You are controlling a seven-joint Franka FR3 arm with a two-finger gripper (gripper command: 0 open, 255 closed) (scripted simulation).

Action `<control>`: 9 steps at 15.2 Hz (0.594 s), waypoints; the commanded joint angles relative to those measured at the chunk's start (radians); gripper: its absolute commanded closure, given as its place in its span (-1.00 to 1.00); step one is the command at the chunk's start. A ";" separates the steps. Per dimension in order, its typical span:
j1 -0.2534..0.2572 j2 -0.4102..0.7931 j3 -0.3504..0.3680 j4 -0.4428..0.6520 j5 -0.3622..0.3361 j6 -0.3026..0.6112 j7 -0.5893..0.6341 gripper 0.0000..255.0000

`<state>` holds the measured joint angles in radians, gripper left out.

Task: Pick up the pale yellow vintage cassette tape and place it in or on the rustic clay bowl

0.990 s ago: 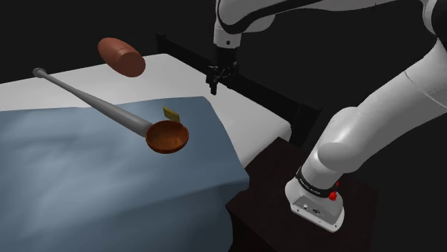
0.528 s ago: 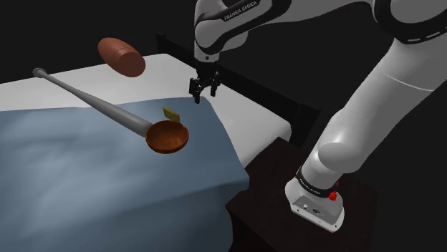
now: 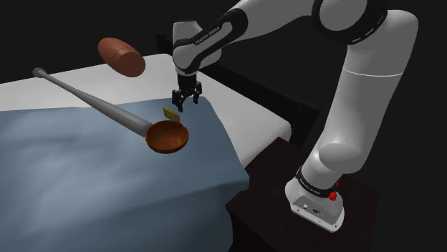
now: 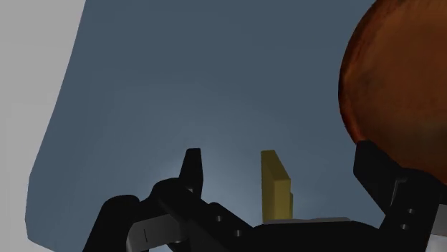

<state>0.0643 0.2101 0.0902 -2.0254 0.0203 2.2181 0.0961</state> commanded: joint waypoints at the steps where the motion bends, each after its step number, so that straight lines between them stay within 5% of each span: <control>1: 0.009 0.073 0.001 0.055 -0.019 0.021 0.010 -1.00; 5: 0.032 0.228 -0.004 0.197 -0.055 0.040 0.028 -1.00; 9: 0.034 0.256 -0.006 0.193 -0.058 0.072 0.030 -1.00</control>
<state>0.0972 0.4559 0.0850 -1.8334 -0.0364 2.2808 0.1246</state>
